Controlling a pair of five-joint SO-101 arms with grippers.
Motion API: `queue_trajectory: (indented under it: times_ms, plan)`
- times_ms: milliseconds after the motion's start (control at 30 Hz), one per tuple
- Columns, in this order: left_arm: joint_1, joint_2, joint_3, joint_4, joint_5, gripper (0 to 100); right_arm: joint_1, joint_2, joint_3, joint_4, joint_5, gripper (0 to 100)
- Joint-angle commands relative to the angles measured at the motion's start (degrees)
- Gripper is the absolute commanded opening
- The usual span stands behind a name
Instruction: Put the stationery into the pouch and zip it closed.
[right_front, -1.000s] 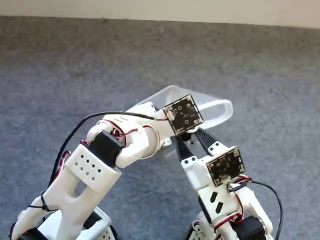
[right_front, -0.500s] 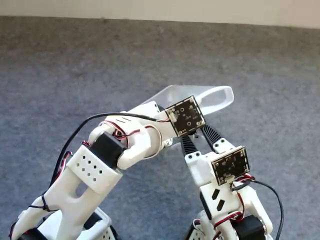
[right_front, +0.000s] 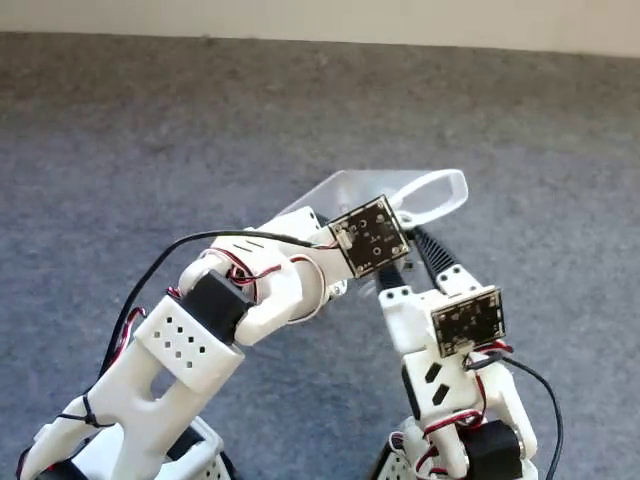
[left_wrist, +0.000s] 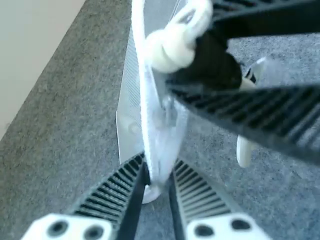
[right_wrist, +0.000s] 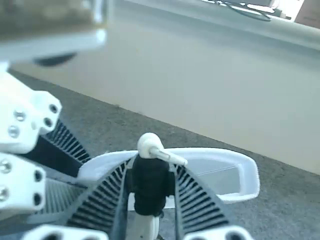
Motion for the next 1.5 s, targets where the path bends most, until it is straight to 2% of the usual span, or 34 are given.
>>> queue_trajectory:
  times_ms: [0,300,467,600,733,1133,1267,1467]
  plan:
    - [-1.45,-0.92,0.04,0.0,0.79,0,3.21,-0.31,-0.4,-3.47,-0.18,0.3]
    - [-1.45,-1.54,0.04,0.26,-1.32,0,3.38,-0.22,-0.4,-3.65,0.0,0.3]
    - [-1.45,-6.9,1.27,2.73,-2.81,0,5.32,7.08,-0.48,-4.0,-0.35,0.3]
    - [-4.7,-10.51,3.12,3.34,-2.9,0,8.48,12.53,-0.48,-7.87,-0.44,0.3]
    - [-7.96,-11.56,5.32,3.16,-2.9,0,8.48,12.35,-0.48,-8.04,-0.44,0.3]
    - [-9.01,-11.65,6.46,5.89,-3.25,0,10.24,12.18,-0.48,-8.13,-0.44,0.3]
    - [-12.26,-12.18,6.64,5.89,-4.57,0,11.74,12.18,-0.48,-8.13,-0.44,0.3]
    - [-15.96,-20.18,6.73,10.37,-6.68,0,11.82,12.18,-0.48,-8.22,-0.44,0.3]
